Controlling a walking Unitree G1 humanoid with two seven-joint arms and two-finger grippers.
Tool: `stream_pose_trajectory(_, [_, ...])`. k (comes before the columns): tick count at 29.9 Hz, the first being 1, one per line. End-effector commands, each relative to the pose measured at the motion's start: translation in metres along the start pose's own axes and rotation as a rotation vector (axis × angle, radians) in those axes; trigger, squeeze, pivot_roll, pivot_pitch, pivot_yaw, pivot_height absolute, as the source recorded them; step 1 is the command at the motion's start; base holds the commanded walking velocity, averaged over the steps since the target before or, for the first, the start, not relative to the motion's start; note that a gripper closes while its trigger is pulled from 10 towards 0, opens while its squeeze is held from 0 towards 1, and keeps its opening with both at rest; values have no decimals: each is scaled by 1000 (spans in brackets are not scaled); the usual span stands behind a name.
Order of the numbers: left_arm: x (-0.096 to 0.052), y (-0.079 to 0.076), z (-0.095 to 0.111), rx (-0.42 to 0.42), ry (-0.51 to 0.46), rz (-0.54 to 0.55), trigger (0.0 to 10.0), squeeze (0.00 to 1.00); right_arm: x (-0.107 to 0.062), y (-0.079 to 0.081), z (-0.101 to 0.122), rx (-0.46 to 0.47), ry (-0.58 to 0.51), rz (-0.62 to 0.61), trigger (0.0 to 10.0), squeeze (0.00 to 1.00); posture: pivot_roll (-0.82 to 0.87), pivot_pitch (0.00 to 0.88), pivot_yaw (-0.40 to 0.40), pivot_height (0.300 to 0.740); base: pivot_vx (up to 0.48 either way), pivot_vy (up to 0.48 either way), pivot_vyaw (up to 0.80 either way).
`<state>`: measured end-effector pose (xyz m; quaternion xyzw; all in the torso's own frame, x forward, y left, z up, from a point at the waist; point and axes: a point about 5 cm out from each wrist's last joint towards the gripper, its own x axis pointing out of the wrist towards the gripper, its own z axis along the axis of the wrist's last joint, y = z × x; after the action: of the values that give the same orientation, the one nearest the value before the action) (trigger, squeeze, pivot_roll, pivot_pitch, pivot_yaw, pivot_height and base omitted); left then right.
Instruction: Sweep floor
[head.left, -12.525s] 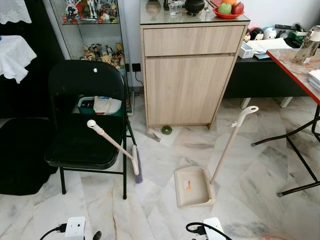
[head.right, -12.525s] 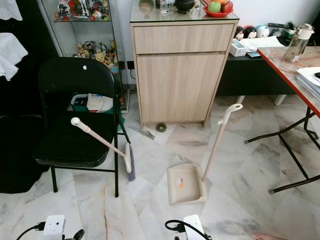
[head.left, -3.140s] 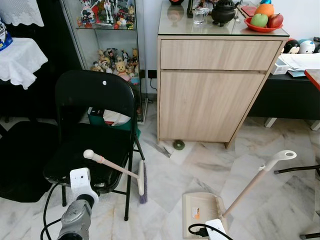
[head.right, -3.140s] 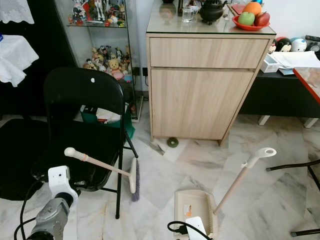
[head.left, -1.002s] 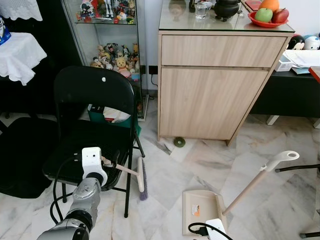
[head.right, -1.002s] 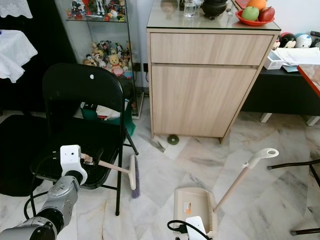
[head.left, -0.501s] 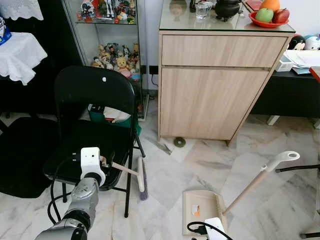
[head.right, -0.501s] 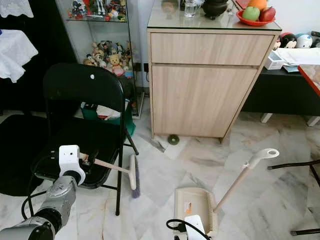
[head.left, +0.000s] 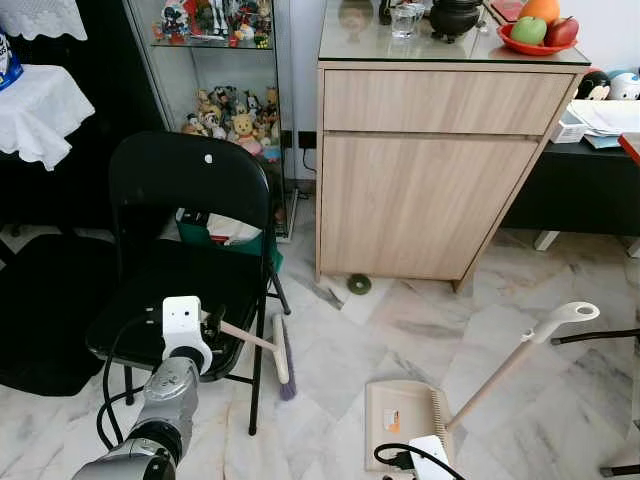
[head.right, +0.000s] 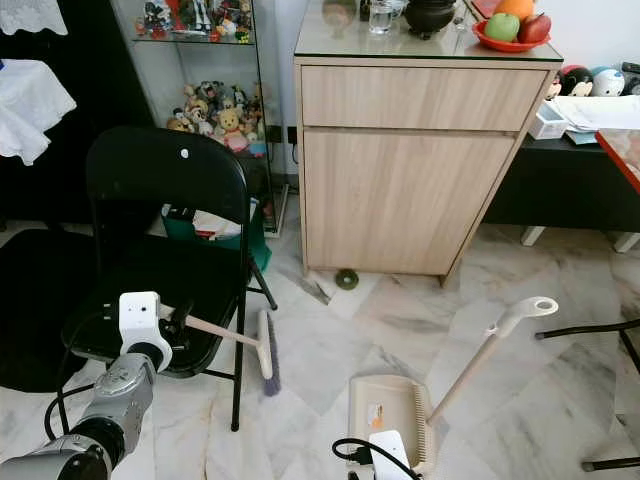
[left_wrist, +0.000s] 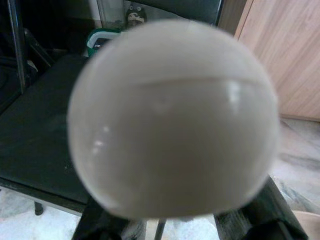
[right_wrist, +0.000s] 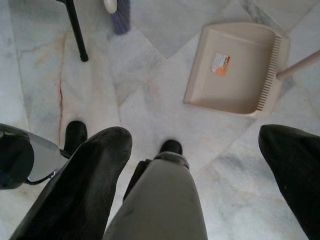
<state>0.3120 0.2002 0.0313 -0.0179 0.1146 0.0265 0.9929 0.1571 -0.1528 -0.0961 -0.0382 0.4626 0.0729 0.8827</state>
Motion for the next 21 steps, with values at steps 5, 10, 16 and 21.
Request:
stream_pose_trajectory(5, [-4, 2, -10, -10, 44, 7, 0, 0, -1, 1, -4, 20, 5, -5, 10000, 0, -50, 52, 11, 740, 0, 0, 0])
stream_pose_trajectory(10, [-5, 2, -11, -12, 45, 3, 0, 0, -1, 0, -2, 42, -5, -26, 10000, 0, -51, 46, 17, 740, 0, 0, 0])
stream_pose_trajectory(16, [-6, 2, -11, -17, 36, -2, 941, 0, 1, -6, 7, 47, -39, -50, 10000, 0, -46, 40, 20, 740, 0, 0, 0])
stream_pose_trajectory(21, [-10, 3, -17, -17, 41, -9, 10000, 0, 2, -13, 20, 65, -97, -86, 10000, 0, -45, 31, 23, 740, 0, 0, 0])
